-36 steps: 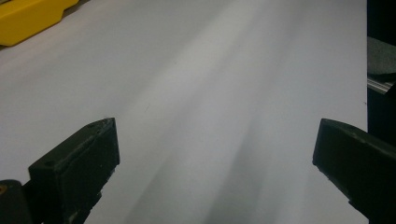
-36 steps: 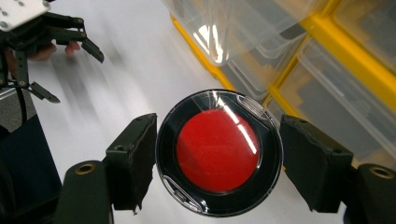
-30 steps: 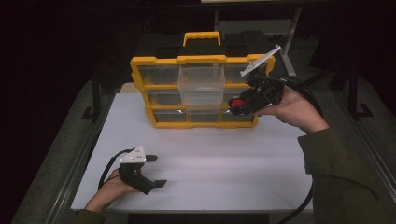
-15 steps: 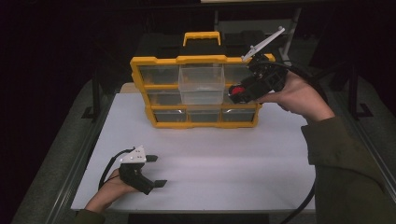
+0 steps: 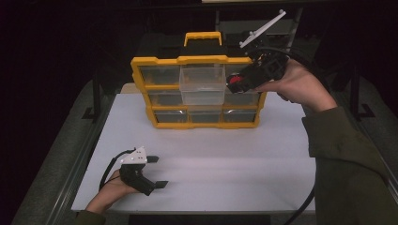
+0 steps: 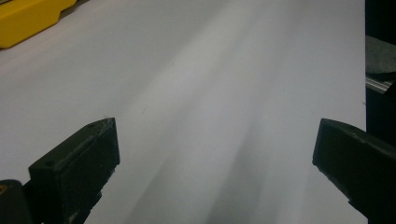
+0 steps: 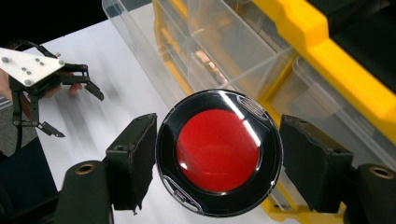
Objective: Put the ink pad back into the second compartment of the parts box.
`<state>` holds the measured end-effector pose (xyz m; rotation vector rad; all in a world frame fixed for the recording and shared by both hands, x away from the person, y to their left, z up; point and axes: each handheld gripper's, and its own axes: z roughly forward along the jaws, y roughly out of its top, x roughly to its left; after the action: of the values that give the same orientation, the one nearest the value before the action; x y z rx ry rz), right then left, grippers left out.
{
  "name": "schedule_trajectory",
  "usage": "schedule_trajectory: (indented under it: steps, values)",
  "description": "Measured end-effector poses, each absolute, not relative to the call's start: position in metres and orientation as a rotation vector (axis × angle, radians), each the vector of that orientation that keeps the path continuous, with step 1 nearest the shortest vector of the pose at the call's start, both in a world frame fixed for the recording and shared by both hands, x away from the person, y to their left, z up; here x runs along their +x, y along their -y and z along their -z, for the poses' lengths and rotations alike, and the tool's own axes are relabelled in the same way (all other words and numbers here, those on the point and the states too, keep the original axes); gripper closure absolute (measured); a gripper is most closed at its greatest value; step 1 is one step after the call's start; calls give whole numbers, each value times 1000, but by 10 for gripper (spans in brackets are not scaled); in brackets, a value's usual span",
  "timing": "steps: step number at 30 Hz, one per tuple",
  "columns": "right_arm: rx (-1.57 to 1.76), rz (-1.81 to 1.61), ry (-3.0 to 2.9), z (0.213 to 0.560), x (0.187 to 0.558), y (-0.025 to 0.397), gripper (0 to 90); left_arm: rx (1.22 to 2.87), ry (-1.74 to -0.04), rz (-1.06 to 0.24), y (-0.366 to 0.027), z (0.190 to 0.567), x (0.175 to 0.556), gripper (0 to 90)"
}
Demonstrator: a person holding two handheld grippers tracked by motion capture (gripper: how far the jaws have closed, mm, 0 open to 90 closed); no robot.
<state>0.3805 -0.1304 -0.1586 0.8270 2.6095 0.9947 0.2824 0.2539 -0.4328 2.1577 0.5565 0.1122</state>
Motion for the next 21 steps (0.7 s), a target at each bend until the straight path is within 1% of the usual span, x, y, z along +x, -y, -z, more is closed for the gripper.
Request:
schedule_trajectory:
  steps: [13,21]
  values:
    - [827,-1035,-2616,143,398,105,286,2156,-557,-111,-254,433,282,0]
    - [835,-1031,-2628,142,408,88,286,2157,-557,-109,-254,433,282,0]
